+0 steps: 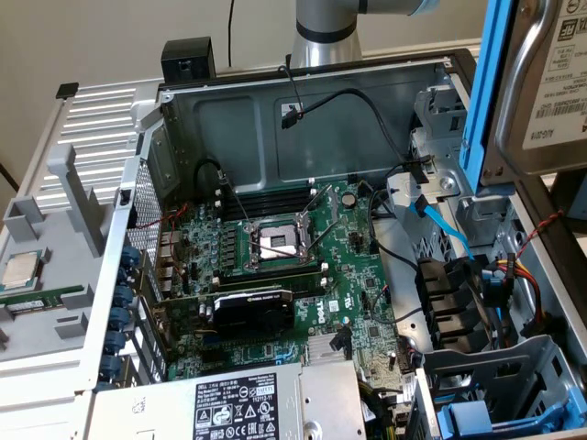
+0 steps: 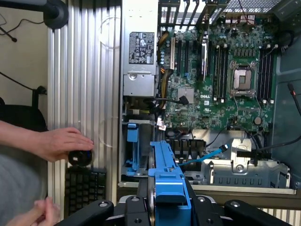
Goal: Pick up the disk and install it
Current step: 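Insert the disk into the insertion slot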
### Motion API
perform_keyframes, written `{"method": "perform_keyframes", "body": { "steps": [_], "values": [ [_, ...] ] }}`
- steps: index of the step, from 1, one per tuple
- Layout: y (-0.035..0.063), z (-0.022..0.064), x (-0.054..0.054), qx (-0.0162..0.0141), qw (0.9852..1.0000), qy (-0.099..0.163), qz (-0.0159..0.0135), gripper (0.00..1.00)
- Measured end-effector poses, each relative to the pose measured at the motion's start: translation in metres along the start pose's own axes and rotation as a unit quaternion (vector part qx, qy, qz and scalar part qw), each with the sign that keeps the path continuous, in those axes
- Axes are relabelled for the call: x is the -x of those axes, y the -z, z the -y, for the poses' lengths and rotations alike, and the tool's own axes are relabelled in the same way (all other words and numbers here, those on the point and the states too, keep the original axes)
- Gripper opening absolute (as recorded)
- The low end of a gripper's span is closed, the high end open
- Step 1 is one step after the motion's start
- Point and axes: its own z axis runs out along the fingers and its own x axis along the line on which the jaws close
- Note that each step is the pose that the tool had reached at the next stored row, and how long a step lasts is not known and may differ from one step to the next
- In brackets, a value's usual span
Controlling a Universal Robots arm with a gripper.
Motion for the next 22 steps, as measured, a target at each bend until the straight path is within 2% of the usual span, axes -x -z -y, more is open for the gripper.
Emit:
{"method": "perform_keyframes", "body": {
  "steps": [6,8,14,17,19,22],
  "values": [
    [0.0,0.0,0.0,0.0,1.0,0.0,-0.0001,0.37],
    [-0.0013,-0.0007,0.0,-0.0011,1.0,0.0,-0.0001,0.37],
    [-0.0059,-0.0037,-0.007,-0.0016,1.0,0.0,-0.0001,0.37],
    [-0.0092,-0.0052,-0.015,-0.0017,1.0,0.0,0.0001,0.37],
    [-0.0118,-0.0056,-0.024,-0.0018,1.0,0.0,0.0027,0.37],
    [-0.0166,-0.0061,-0.032,-0.0018,1.0,0.0,0.0038,0.37]
  ]
}}
